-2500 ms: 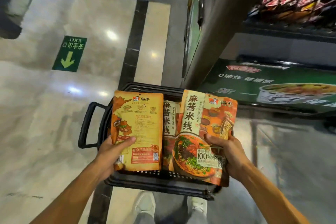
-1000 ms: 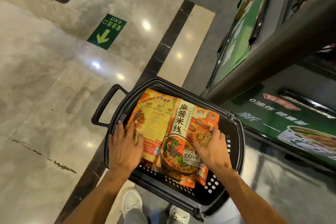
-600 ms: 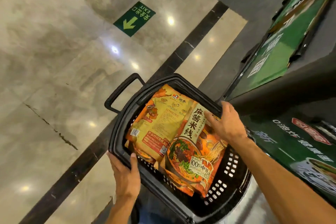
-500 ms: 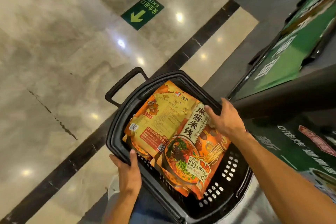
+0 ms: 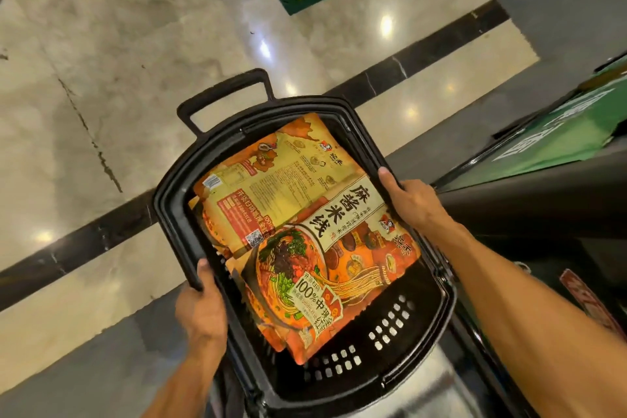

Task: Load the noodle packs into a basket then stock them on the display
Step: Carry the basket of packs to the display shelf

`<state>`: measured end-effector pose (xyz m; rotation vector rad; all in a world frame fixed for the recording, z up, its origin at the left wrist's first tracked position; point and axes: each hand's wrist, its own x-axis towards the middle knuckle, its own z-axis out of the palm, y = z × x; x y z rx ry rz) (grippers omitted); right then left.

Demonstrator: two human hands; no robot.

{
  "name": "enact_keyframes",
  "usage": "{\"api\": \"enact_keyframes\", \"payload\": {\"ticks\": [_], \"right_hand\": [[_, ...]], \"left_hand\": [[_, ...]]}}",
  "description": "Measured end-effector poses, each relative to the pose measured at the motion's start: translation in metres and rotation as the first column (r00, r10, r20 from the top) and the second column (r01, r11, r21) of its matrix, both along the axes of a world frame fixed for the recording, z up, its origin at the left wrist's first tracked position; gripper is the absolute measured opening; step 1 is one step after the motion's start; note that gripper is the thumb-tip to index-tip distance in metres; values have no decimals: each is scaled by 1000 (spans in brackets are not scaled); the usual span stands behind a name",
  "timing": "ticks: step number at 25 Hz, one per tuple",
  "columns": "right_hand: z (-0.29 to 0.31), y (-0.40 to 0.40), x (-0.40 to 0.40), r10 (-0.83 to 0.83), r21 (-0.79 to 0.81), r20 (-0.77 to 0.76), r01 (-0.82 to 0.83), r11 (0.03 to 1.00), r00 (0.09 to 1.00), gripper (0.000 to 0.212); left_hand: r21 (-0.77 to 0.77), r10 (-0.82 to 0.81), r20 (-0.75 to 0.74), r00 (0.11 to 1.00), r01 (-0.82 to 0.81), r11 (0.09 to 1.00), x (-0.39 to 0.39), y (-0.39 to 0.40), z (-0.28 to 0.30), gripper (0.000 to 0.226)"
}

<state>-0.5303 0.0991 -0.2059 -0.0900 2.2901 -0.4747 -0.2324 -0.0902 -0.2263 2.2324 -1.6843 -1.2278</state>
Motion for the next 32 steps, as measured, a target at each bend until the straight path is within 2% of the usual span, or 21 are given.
{"api": "enact_keyframes", "payload": {"ticks": [3,7,11,17,20,24,28,32], "right_hand": [[1,5,24,-66,-86,-52,62,994,996,81],[23,3,57,-197,-107,-159,181,978,968,68],[84,1,85,-282,-107,-173,267,958,944,69],[269,-42,109,-326,-106,-206,311,945,923,76],[370,-71,105,-363,-170,-254,327,929,897,78],[488,-112,90,-389,-268,-309,313,911,868,82],[561,-140,68,-450,-361,-310,334,870,838,81],[614,-157,12,-502,-420,-280,365,831,819,73]], "left_hand": [[3,-101,-32,994,102,995,4,-19,5,61],[-48,-338,-38,940,336,941,6,-66,36,50],[-72,-503,-39,863,500,863,3,-106,100,61],[-108,-636,-54,770,629,770,-10,-181,282,64],[-153,-676,-100,730,660,736,-29,-225,389,57],[-268,-717,-104,690,674,688,-72,-286,521,59],[-336,-744,-104,660,681,650,-117,-322,607,59],[-357,-768,-104,633,697,622,-186,-346,664,58]]}}
